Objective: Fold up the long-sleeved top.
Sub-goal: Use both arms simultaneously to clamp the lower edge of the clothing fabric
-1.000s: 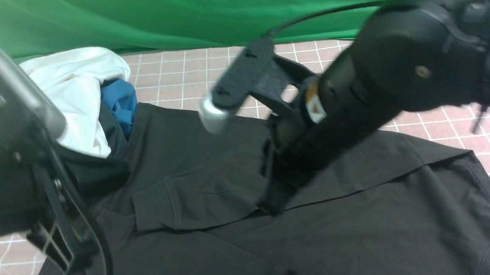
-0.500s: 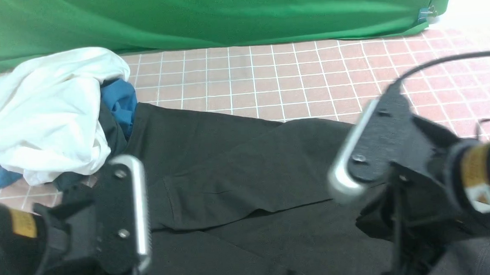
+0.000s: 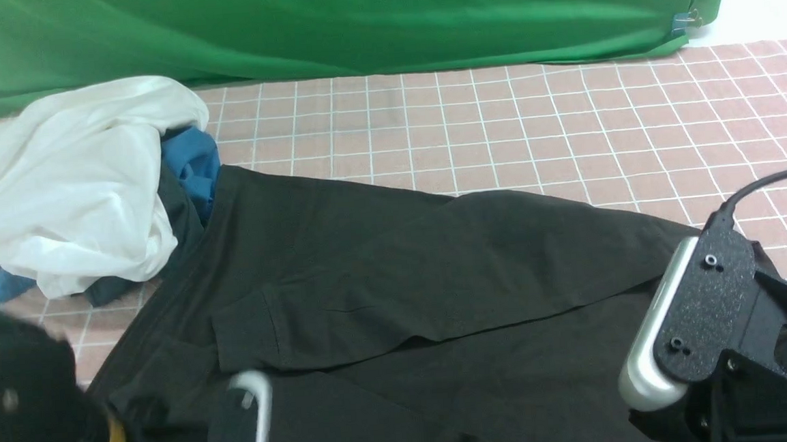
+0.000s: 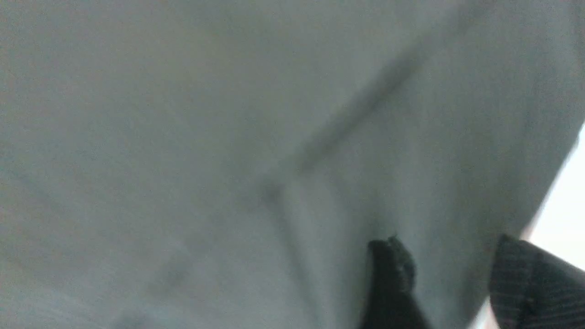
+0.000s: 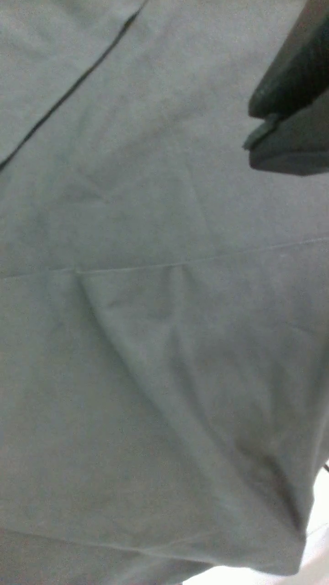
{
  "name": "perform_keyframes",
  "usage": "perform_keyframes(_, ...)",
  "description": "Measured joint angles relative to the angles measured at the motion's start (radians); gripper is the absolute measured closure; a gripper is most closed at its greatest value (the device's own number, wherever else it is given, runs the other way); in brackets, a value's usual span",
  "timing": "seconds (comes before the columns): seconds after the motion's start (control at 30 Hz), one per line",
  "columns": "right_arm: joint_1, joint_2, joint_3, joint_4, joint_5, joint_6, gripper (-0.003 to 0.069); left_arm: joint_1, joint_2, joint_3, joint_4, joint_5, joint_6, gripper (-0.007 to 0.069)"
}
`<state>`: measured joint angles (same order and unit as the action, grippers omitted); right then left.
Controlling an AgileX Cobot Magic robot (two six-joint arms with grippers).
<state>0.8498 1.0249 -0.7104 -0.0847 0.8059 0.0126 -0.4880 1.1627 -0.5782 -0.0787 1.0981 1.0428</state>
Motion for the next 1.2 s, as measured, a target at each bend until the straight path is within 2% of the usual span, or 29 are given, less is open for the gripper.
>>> perform_keyframes(0.07, 0.000, -0.001, 0.001, 0.000, -0.004, 0.000, 0.0548, 0.000, 0.001, 0.056, 0.056, 0.005, -0.004, 0.0211)
perform_keyframes(0.13, 0.000, -0.002, 0.001, 0.000, -0.007, 0.000, 0.0545, 0.001, 0.001, 0.087, 0.073, 0.004, -0.005, 0.0180)
perform_keyframes(0.27, 0.000, -0.002, 0.001, 0.000, -0.029, 0.000, 0.0538, 0.001, 0.004, 0.137, 0.079, -0.037, 0.005, 0.0154)
perform_keyframes(0.5, 0.000, -0.002, 0.001, 0.000, -0.037, 0.000, 0.0533, 0.003, 0.024, 0.147, 0.162, -0.127, 0.046, 0.0155)
perform_keyframes(0.97, 0.000, -0.003, 0.001, 0.000, -0.065, 0.023, 0.0522, 0.039, 0.107, 0.184, 0.156, -0.183, 0.120, 0.0160)
perform_keyframes(1.07, 0.000, -0.003, 0.001, 0.000, -0.078, 0.023, 0.0518, 0.039, 0.110, 0.192, 0.161, -0.193, 0.120, 0.0181)
perform_keyframes(1.2, 0.000, -0.003, 0.001, 0.000, -0.083, 0.023, 0.0512, 0.039, 0.119, 0.194, 0.180, -0.218, 0.120, 0.0277)
